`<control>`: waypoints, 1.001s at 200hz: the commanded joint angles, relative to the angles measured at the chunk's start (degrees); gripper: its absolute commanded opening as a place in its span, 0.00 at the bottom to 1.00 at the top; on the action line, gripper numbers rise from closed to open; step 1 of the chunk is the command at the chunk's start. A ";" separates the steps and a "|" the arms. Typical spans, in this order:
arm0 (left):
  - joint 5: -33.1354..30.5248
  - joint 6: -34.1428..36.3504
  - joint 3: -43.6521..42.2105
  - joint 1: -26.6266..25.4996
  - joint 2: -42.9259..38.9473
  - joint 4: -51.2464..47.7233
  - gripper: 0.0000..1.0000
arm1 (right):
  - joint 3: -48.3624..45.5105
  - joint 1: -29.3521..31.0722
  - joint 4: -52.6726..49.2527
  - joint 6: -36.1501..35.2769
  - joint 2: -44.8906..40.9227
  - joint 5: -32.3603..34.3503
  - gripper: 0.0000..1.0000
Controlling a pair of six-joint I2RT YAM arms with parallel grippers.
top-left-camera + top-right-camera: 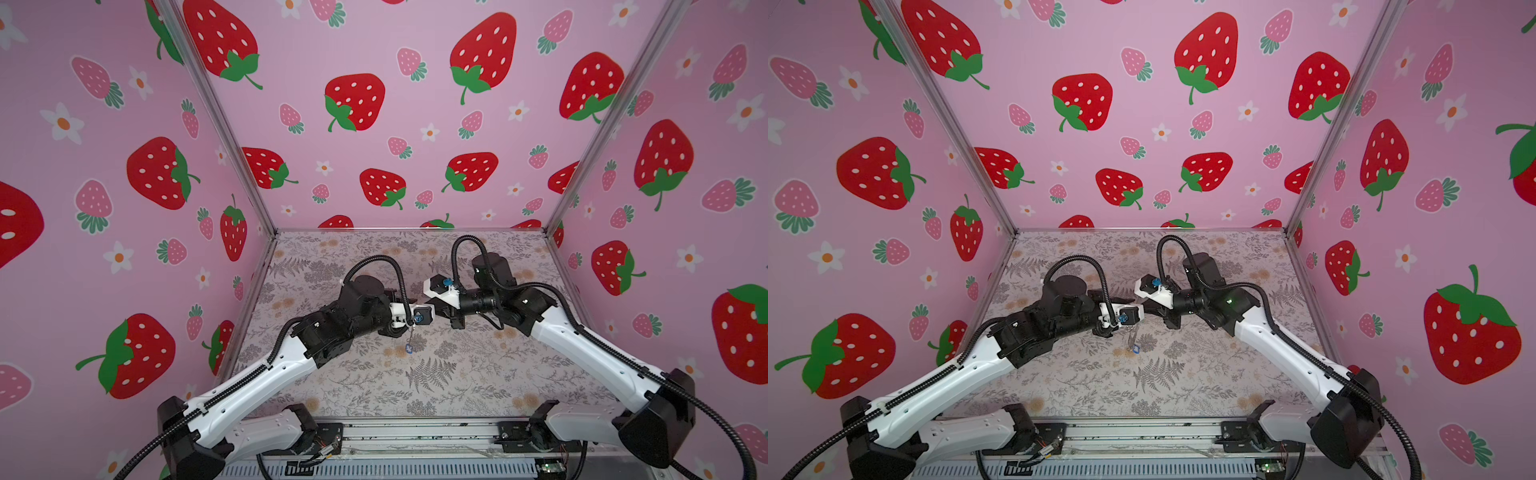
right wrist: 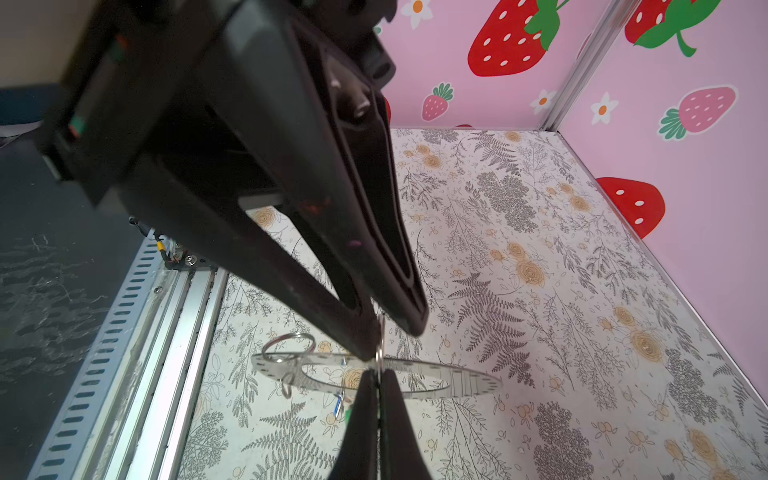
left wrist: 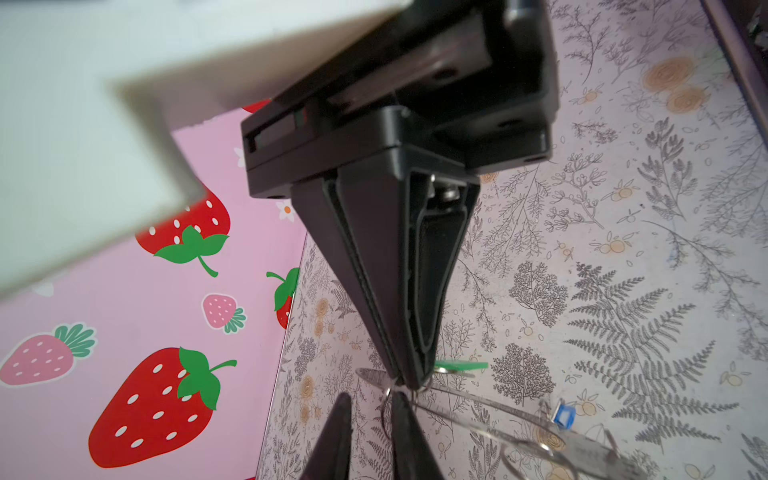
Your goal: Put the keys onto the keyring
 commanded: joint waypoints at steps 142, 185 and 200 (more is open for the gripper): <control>-0.84 0.75 4.46 -0.42 2.44 -3.31 0.00 | -1.21 1.40 6.22 -2.88 -3.93 0.96 0.00; 0.12 -0.08 4.44 -0.11 2.01 -3.02 0.00 | -3.26 1.37 9.14 -1.44 -5.65 4.35 0.18; 1.90 -1.81 4.25 1.09 1.59 -2.38 0.00 | -4.43 1.24 9.84 -1.48 -6.79 6.56 0.24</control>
